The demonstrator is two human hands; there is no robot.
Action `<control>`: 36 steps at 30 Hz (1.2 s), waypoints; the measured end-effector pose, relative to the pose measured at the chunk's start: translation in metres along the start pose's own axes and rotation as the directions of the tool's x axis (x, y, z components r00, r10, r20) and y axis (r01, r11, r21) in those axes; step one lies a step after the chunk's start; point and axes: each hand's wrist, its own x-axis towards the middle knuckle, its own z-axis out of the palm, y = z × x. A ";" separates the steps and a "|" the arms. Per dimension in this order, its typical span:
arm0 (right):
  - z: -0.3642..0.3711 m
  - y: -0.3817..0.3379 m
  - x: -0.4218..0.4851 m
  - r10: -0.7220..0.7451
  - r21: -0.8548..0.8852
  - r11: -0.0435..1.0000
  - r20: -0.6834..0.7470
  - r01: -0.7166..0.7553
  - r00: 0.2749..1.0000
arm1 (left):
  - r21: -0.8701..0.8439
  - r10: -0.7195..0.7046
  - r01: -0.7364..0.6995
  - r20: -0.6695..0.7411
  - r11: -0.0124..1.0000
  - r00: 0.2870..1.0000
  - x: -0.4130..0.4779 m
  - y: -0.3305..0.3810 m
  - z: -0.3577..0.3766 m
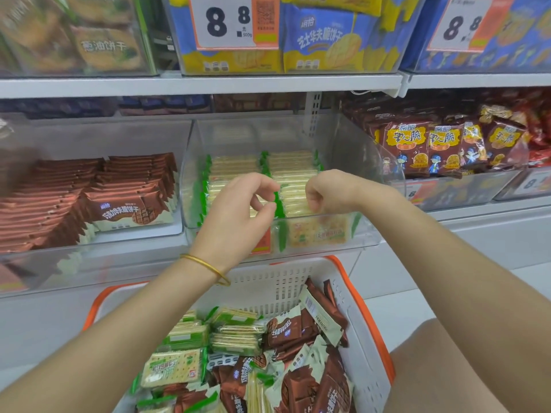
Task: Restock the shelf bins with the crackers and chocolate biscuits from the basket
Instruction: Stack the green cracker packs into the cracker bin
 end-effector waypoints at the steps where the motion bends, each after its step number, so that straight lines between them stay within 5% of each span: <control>1: 0.000 -0.001 0.000 -0.002 0.001 1.000 0.018 0.002 1.000 | -0.034 0.003 -0.003 0.000 0.999 1.000 -0.007 0.002 -0.003; 4: -0.004 -0.001 -0.004 0.017 0.040 0.999 0.005 -0.017 1.000 | -0.138 -0.015 0.019 0.027 0.990 1.000 -0.031 0.007 -0.016; 7: -0.007 -0.012 -0.024 0.060 0.224 0.974 -0.247 -0.003 0.967 | -0.186 -0.090 0.119 0.157 0.975 0.984 -0.060 0.001 -0.031; 10: 0.007 -0.053 -0.058 0.010 0.474 0.852 -0.439 0.223 0.898 | -0.048 -0.268 0.307 0.369 0.951 0.890 -0.081 -0.036 -0.037; 13: 0.054 -0.097 -0.065 -0.186 0.593 0.757 -0.210 0.276 0.960 | 0.293 -0.432 0.321 0.526 0.901 0.732 -0.100 -0.103 -0.034; 16: 0.121 -0.118 -0.046 -0.254 0.524 0.834 0.087 0.173 0.963 | 0.605 -0.592 0.226 0.515 0.764 0.620 -0.120 -0.170 -0.031; 21: 0.185 -0.120 -0.034 -0.236 0.448 0.890 0.286 0.088 0.929 | 0.789 -0.710 0.071 0.504 0.610 0.492 -0.159 -0.226 -0.014; 24: 0.190 -0.116 -0.035 -0.231 0.426 0.901 0.293 0.090 0.928 | 0.857 -0.750 -0.026 0.464 0.514 0.471 -0.181 -0.230 0.004; 30: 0.198 -0.112 -0.030 -0.219 0.356 0.930 0.321 0.097 0.922 | 0.907 -0.726 -0.086 0.383 0.412 0.571 -0.194 -0.229 0.020; 36: 0.200 -0.120 -0.030 -0.221 0.406 0.910 0.314 0.079 0.923 | 0.909 -0.771 -0.092 0.396 0.407 0.499 -0.188 -0.218 0.012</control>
